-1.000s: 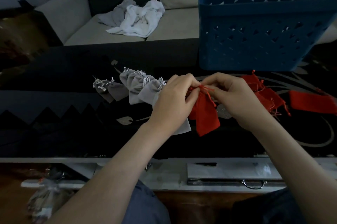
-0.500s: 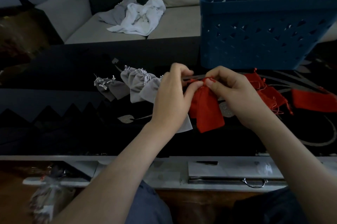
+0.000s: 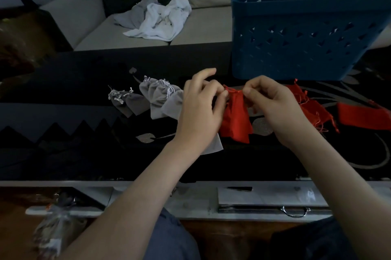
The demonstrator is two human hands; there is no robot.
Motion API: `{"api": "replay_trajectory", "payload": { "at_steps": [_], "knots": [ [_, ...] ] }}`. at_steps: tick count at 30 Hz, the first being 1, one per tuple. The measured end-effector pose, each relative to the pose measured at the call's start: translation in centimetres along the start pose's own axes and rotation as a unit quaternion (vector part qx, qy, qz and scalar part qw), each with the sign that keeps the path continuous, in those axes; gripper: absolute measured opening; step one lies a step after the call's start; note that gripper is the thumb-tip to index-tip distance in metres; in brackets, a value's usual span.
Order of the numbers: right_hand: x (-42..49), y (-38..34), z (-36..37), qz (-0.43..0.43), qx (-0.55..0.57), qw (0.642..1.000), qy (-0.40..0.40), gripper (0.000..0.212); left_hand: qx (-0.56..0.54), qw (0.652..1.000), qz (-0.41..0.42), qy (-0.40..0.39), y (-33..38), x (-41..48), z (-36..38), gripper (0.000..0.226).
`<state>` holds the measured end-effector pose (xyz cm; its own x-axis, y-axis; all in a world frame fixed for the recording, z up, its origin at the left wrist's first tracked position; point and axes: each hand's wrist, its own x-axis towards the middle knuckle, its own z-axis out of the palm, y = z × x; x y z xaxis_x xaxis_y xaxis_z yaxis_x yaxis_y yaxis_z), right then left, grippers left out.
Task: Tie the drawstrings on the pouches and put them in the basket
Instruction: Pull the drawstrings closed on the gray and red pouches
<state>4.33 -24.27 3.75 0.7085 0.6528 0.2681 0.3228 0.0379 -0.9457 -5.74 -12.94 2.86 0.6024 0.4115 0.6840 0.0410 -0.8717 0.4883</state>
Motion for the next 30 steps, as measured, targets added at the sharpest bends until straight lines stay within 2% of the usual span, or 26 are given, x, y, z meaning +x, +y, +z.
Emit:
{"api": "replay_trajectory", "payload": {
  "at_steps": [4, 9, 16, 20, 22, 24, 27, 30],
  "knots": [
    [0.3, 0.4, 0.0, 0.007, -0.022, 0.999, 0.023, 0.019, -0.076, 0.996, -0.036, -0.036, 0.4, 0.0, 0.0, 0.014],
    [0.4, 0.5, -0.3, 0.031, -0.003, 1.000, -0.001, 0.018, -0.151, 0.981, -0.097, -0.072, -0.1, 0.0, -0.1, 0.013],
    [0.6, 0.0, -1.1, 0.067, 0.131, 0.986, -0.084, 0.018, -0.291, 0.913, -0.175, -0.227, 0.0, 0.3, -0.8, 0.022],
    [0.7, 0.2, -1.2, 0.104, 0.123, 0.985, -0.062, 0.016, -0.243, 0.925, -0.158, -0.248, -0.1, 0.4, -0.5, 0.019],
    [0.5, 0.3, -1.2, 0.124, 0.128, 0.981, -0.082, 0.014, -0.214, 0.930, -0.163, -0.250, -0.2, 0.4, -0.1, 0.027],
    [0.3, 0.5, -1.1, 0.135, 0.124, 0.977, -0.107, 0.027, -0.183, 0.938, -0.171, -0.237, -0.1, 0.4, 0.3, 0.024],
    [0.3, 1.4, -0.9, 0.145, 0.043, 0.981, -0.124, 0.054, -0.116, 0.945, -0.179, -0.247, -0.7, 0.1, 1.1, 0.020],
    [0.8, 3.2, -0.6, 0.122, -0.111, 0.980, -0.114, 0.050, -0.028, 0.944, -0.164, -0.285, -0.8, -0.4, 1.8, 0.027]
  ]
}}
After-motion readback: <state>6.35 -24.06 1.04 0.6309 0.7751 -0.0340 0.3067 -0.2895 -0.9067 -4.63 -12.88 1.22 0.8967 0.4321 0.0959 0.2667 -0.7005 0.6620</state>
